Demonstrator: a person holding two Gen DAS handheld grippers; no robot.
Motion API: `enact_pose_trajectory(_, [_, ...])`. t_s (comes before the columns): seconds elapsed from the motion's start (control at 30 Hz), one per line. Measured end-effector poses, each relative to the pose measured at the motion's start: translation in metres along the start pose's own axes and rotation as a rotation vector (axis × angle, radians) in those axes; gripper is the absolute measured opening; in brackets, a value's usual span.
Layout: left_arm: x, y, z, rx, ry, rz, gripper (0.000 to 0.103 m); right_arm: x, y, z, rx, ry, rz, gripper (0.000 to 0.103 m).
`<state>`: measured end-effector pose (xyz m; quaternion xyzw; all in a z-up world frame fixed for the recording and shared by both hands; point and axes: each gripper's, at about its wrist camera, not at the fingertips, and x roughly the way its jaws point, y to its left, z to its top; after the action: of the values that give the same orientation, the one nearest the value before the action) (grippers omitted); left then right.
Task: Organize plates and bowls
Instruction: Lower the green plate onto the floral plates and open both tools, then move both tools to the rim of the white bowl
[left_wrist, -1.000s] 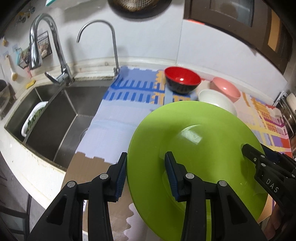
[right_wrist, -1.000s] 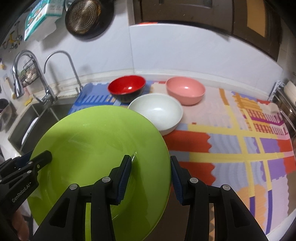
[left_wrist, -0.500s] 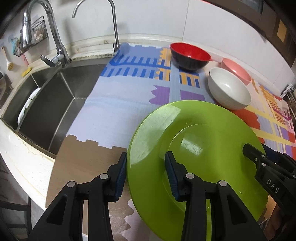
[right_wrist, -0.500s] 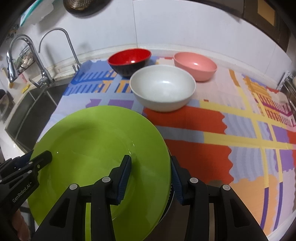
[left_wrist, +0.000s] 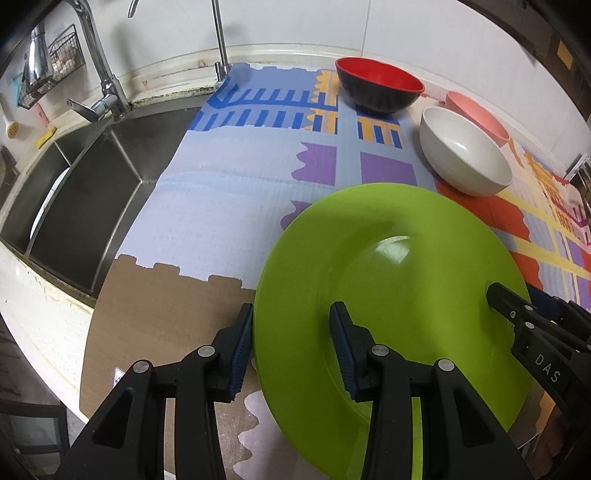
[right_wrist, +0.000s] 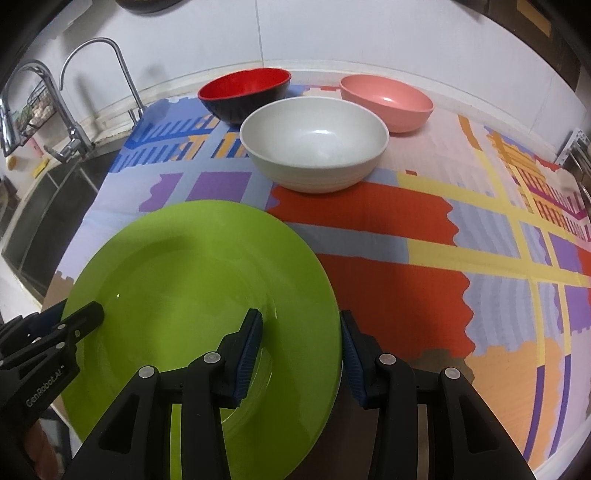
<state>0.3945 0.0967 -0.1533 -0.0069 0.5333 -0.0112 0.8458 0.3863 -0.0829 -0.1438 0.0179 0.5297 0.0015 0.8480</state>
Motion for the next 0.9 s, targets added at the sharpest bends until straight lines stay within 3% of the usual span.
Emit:
enact_pose_trajectory(0.17, [0.007,0.001,-0.003,-0.001,0.037,-0.010,0.041,0.003,0.001,0.000,-0.015,0.012,0.001,0.044])
enact_pose_trajectory(0.33, [0.003,0.001,-0.002,0.001,0.017,-0.011,0.055,0.005,0.002,0.002,-0.031,0.009,-0.004,0.046])
enact_pose_trajectory(0.43, [-0.001,0.000,0.000,0.004,-0.003,-0.003,0.057,0.005,-0.001,0.003,-0.017,0.011,-0.002,0.053])
enact_pose_trajectory(0.9, [-0.027,-0.023,0.015,0.066,-0.092,-0.002,0.064,-0.022,-0.012,0.012,-0.001,-0.055,0.018,0.053])
